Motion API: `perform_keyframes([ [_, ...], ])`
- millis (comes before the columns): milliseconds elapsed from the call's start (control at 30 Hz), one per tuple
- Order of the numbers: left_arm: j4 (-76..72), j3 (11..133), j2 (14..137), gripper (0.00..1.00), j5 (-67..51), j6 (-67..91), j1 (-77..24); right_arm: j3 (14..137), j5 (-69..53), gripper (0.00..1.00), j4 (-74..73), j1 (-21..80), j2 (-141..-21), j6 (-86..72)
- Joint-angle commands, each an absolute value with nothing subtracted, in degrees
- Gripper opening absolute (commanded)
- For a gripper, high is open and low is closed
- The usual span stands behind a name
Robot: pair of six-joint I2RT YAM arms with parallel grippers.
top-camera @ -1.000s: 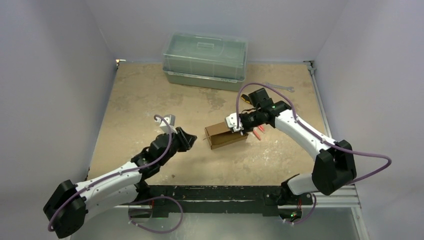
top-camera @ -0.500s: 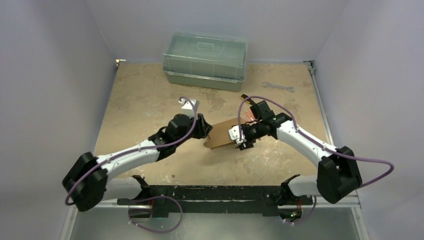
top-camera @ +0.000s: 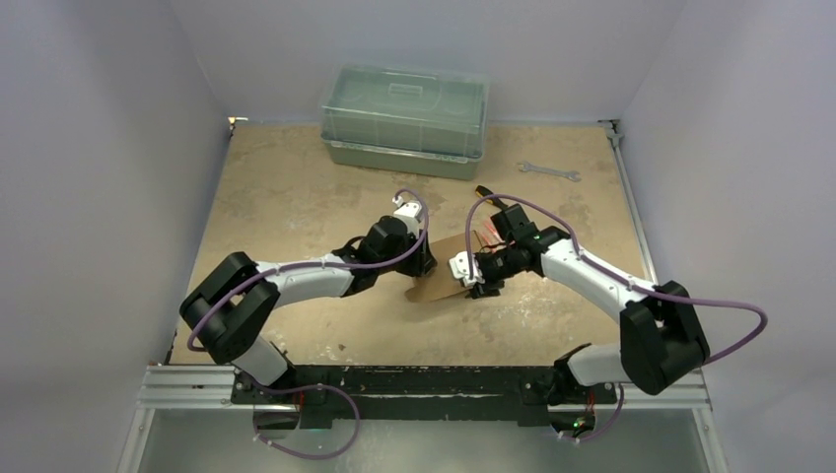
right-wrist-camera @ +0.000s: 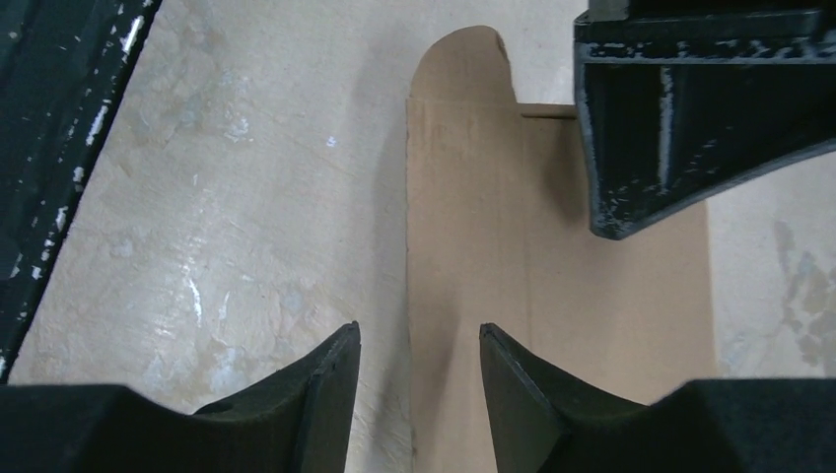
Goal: Fold the paper box
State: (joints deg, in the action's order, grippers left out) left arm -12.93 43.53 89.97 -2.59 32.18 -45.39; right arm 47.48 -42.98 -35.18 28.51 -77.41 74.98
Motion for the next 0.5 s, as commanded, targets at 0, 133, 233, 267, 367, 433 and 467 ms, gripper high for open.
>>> perform_keyframes([
  [0, -11.38, 44.62, 92.44, 0.28, -2.4, 30.67, -45.26, 48.86, -45.35, 0.47, -37.7, 28.58, -78.91, 73.24],
  [133, -11.63, 43.77, 92.67, 0.28, -1.56, 30.65, -45.26, 53.05, -53.22, 0.43, -40.25, 25.77, -74.68, 68.03],
  [233, -12.12, 43.55, 92.31, 0.28, -1.38, 30.79, -45.22, 52.38, -53.3, 0.33, -32.1, 22.85, -71.77, 56.73],
  [267, -12.26, 43.63, 92.29, 0.28, -1.33, 30.82, -45.25, 51.33, -52.57, 0.26, -29.17, 22.05, -71.75, 53.56],
  [367, -12.5, 44.2, 92.2, 0.28, -1.46, 31.27, -45.22, 48.77, -46.18, 0.11, -23.77, 20.68, -73.55, 47.7],
  [433, -12.67, 44.37, 91.99, 0.28, -1.51, 31.58, -45.19, 48.37, -43.26, 0.06, -21.95, 20.61, -75.64, 45.87],
  [467, -12.78, 44.53, 91.82, 0.28, -1.58, 31.65, -45.24, 48.33, -42.0, 0.04, -21.42, 20.57, -76.67, 45.23],
])
